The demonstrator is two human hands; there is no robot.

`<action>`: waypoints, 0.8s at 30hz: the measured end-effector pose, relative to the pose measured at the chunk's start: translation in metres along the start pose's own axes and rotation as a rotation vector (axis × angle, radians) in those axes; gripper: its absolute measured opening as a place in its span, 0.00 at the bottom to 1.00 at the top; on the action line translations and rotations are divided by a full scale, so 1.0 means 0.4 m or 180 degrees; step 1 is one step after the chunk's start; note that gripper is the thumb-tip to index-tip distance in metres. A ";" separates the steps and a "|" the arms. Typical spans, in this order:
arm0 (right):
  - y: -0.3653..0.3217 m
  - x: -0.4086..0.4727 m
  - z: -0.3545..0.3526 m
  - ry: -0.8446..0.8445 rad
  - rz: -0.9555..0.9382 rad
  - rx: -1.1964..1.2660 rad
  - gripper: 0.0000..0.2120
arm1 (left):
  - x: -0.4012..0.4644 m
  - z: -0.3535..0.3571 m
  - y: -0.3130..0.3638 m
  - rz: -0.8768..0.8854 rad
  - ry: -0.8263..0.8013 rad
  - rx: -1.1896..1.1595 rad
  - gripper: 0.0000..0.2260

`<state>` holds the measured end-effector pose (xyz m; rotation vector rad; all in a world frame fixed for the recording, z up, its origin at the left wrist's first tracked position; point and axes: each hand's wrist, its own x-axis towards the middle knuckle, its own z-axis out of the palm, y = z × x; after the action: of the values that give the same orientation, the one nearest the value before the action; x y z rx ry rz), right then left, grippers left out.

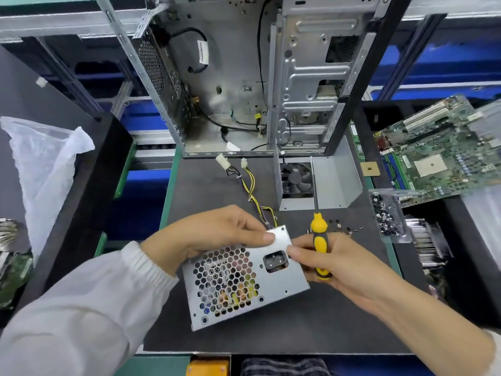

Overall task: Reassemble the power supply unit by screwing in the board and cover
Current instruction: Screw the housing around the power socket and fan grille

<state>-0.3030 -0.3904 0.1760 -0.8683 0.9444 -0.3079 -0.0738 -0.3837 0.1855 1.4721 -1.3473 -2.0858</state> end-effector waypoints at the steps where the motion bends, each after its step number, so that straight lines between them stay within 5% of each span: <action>1: 0.001 0.000 0.003 0.0052 -0.0033 -0.0020 0.08 | -0.001 0.004 0.000 0.0052 0.0093 0.0083 0.12; 7: 0.007 -0.005 0.011 0.0218 -0.0149 -0.0033 0.07 | -0.005 0.016 0.001 0.0109 0.0193 0.0115 0.25; 16: 0.014 0.002 0.006 0.0335 -0.0145 0.0050 0.16 | 0.000 0.008 -0.001 -0.0109 0.0185 -0.0074 0.18; 24: 0.021 0.014 0.002 0.0320 -0.0170 0.0216 0.09 | 0.003 0.000 -0.007 -0.0073 0.0129 -0.0234 0.11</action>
<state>-0.3003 -0.3881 0.1664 -0.8226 0.9992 -0.4304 -0.0734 -0.3831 0.1827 1.4981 -1.2312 -2.0844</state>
